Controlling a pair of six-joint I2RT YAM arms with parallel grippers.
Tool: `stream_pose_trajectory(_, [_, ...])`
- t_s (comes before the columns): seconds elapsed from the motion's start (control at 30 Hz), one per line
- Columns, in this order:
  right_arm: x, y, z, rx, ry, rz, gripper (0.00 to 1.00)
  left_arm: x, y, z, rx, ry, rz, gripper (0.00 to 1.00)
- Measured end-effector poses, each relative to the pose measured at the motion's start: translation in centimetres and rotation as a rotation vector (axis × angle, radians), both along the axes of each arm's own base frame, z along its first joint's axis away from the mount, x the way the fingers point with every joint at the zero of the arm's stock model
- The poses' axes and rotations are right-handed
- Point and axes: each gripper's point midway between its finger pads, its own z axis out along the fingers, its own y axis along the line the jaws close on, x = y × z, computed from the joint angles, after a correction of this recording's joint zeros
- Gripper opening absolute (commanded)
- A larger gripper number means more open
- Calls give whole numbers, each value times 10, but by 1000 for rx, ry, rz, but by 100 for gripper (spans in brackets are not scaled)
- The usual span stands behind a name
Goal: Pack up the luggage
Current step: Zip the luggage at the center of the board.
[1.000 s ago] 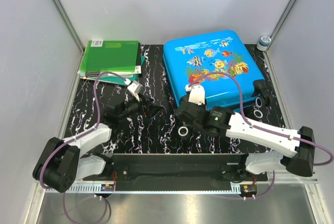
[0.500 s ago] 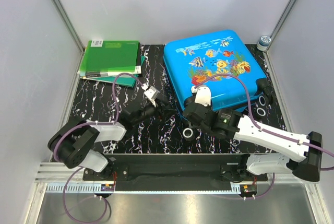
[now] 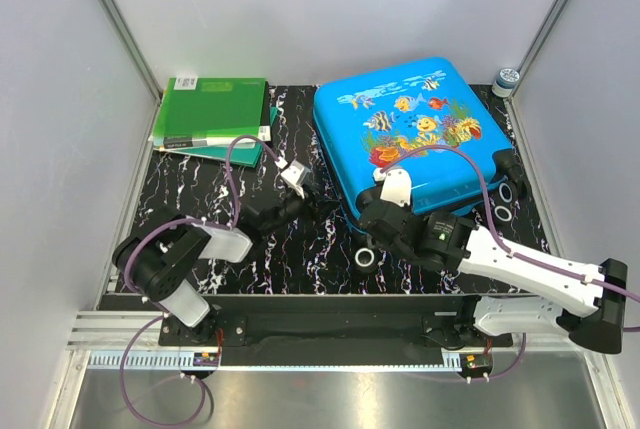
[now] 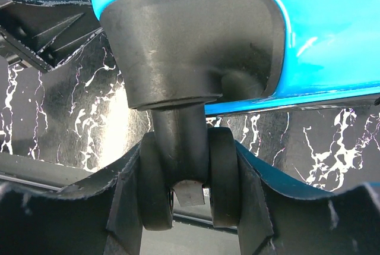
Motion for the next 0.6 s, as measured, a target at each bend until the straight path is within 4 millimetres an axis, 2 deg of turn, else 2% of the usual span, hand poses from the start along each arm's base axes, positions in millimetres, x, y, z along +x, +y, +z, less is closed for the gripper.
stream_pose_trajectory(0.43, [-3,-5,0,3,-2,5,0,-2,-13,-1,6,-25,-30,61])
stream_pose_trajectory(0.6, [-3,-6,-1,-1,0,6,0,-4,-16,-1,13,-36,-31,66])
